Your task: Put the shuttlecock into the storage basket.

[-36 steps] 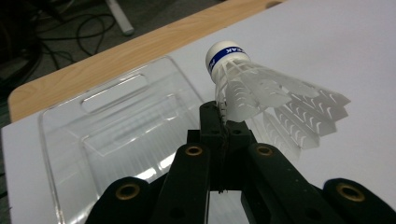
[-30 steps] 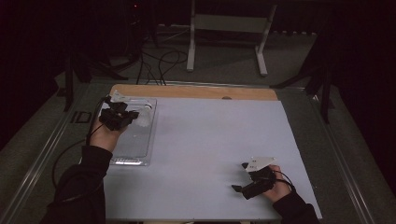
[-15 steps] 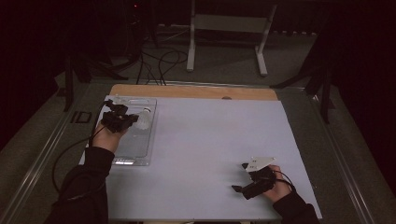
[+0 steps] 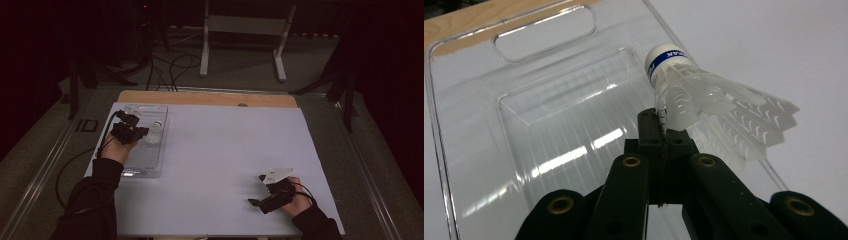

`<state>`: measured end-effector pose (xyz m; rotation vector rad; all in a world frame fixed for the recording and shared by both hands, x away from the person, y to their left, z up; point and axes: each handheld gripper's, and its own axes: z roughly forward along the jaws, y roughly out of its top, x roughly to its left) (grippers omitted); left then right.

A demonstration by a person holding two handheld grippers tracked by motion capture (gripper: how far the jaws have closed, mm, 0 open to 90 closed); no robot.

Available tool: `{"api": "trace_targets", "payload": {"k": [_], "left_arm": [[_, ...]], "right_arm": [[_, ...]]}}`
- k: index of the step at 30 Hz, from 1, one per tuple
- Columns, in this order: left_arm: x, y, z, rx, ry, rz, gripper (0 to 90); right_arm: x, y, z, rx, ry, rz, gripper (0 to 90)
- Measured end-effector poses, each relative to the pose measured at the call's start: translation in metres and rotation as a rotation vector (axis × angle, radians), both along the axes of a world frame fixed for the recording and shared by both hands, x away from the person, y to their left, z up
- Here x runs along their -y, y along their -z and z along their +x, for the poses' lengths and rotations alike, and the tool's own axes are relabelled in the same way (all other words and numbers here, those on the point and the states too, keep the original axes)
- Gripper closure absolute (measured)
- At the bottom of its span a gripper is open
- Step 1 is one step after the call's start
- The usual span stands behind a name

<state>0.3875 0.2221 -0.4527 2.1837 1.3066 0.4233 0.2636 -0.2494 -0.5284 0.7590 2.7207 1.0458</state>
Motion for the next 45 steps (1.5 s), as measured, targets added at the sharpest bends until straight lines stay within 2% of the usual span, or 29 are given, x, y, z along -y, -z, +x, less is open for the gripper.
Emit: {"api": "trace_targets", "payload": {"k": [8, 17, 22, 25, 33, 35, 40, 42, 43, 45], "left_arm": [[0.001, 0.008, 0.002, -0.028, 0.011, 0.040, 90.0], [0.007, 0.017, 0.005, -0.088, 0.050, 0.089, 90.0], [0.008, 0.019, 0.006, -0.099, 0.054, 0.101, 90.0], [0.011, 0.022, 0.006, -0.104, 0.054, 0.133, 90.0], [0.016, 0.028, 0.007, -0.136, 0.075, 0.170, 90.0], [0.017, 0.029, 0.008, -0.141, 0.062, 0.182, 90.0], [0.020, 0.030, 0.005, -0.151, 0.062, 0.215, 73.3], [0.022, 0.030, 0.002, -0.148, 0.059, 0.242, 70.2], [0.023, 0.029, 0.001, -0.146, 0.057, 0.248, 65.7], [0.023, 0.027, -0.001, -0.143, 0.055, 0.249, 63.4]], "right_arm": [[0.000, 0.000, 0.000, 0.001, 0.000, 0.000, 8.2], [0.000, 0.000, 0.000, -0.002, -0.001, -0.002, 8.2], [0.000, 0.000, 0.000, -0.003, -0.003, -0.002, 8.2], [0.001, 0.001, 0.000, -0.004, -0.004, -0.004, 8.2], [0.000, 0.001, 0.000, -0.012, -0.008, -0.004, 8.2], [0.000, 0.001, 0.000, -0.014, -0.009, -0.005, 8.2], [0.000, 0.001, 0.000, -0.012, -0.007, -0.003, 8.2], [0.000, 0.001, 0.000, -0.013, -0.008, -0.005, 8.2], [0.000, 0.001, 0.000, -0.013, -0.008, -0.005, 8.2], [0.000, 0.001, 0.000, -0.013, -0.009, -0.005, 8.2]]}}
